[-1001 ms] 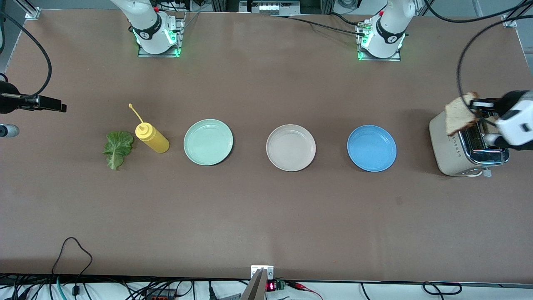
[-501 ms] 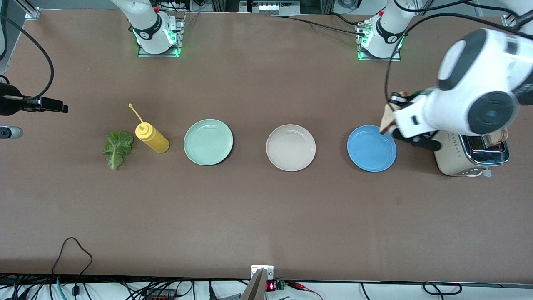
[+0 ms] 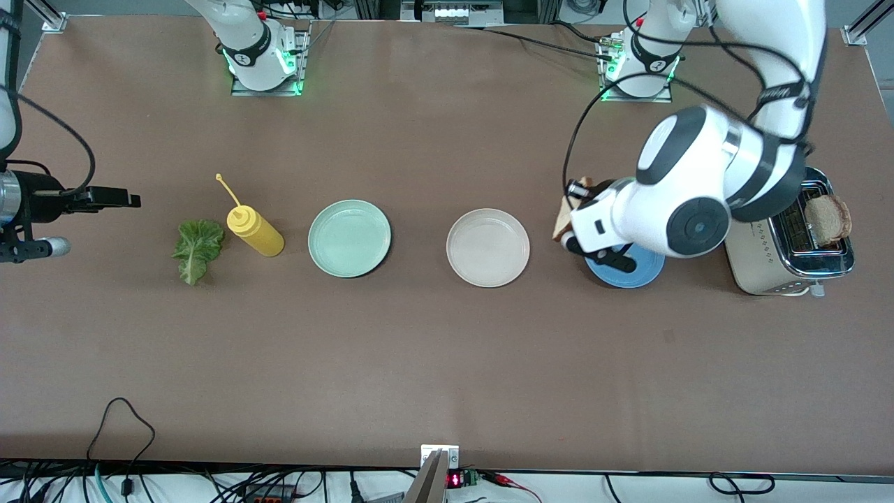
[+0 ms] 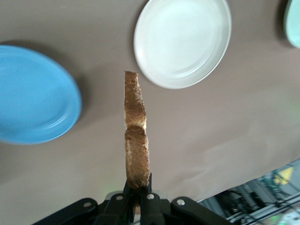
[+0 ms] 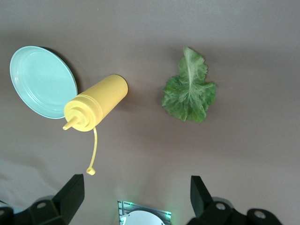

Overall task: Make sandwich in beige plate with both arms
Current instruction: 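Lift the bread slice out and carry it toward the beige plate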

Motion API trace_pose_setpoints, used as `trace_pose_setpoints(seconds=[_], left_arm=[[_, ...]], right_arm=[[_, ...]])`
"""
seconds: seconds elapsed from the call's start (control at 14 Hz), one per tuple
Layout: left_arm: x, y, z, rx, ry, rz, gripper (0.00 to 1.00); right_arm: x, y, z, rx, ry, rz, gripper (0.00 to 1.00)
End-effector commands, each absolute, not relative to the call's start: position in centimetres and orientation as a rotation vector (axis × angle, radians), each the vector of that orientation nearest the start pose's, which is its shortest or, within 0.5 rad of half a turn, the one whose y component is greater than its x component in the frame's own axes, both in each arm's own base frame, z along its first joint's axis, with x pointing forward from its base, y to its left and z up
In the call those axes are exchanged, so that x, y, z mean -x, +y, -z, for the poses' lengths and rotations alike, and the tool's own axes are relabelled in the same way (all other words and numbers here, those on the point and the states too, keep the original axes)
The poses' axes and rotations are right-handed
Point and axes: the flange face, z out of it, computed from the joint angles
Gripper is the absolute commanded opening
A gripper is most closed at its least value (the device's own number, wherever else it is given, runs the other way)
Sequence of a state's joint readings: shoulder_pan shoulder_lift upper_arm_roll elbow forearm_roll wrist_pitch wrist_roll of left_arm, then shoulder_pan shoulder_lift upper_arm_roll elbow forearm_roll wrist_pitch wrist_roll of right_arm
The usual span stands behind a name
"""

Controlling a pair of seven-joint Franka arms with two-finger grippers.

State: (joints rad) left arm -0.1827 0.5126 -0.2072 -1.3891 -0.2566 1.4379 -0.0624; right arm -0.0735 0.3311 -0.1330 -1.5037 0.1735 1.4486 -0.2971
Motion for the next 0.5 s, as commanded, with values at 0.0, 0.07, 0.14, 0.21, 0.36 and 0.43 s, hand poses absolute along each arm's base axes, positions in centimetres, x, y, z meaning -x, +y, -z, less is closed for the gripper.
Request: trace_pose_setpoints(seconds=[0.0, 0.07, 0.14, 0.21, 0.36, 0.43], left_arm=[[-59.2, -25.9, -36.8, 3.342, 0.396, -0.883, 0.00], [-58.9, -26.2, -35.5, 3.386, 0.351, -0.896, 0.00], [-58.6, -26.5, -34.2, 3.439, 0.292, -0.899, 0.01], [-58.6, -26.9, -33.3, 3.488, 0.236, -0.891, 0.01], [-58.5, -27.7, -31.2, 3.569, 0.122, -0.873, 0.01], [-58.4, -28.7, -30.8, 3.599, 0.099, -0.855, 0.00]], right_arm=[[-61.0, -9.7, -46.1, 2.856, -0.140, -0.451, 1.00], [-61.0, -9.7, -46.1, 2.857, -0.141, -0.452, 1.00], [-61.0, -9.6, -46.1, 2.857, -0.143, -0.452, 1.00], [-61.0, -9.6, -46.1, 2.856, -0.145, -0.454, 1.00], [-61.0, -9.6, -46.0, 2.855, -0.145, -0.456, 1.00], [-61.0, -9.4, -46.0, 2.855, -0.149, -0.457, 1.00]])
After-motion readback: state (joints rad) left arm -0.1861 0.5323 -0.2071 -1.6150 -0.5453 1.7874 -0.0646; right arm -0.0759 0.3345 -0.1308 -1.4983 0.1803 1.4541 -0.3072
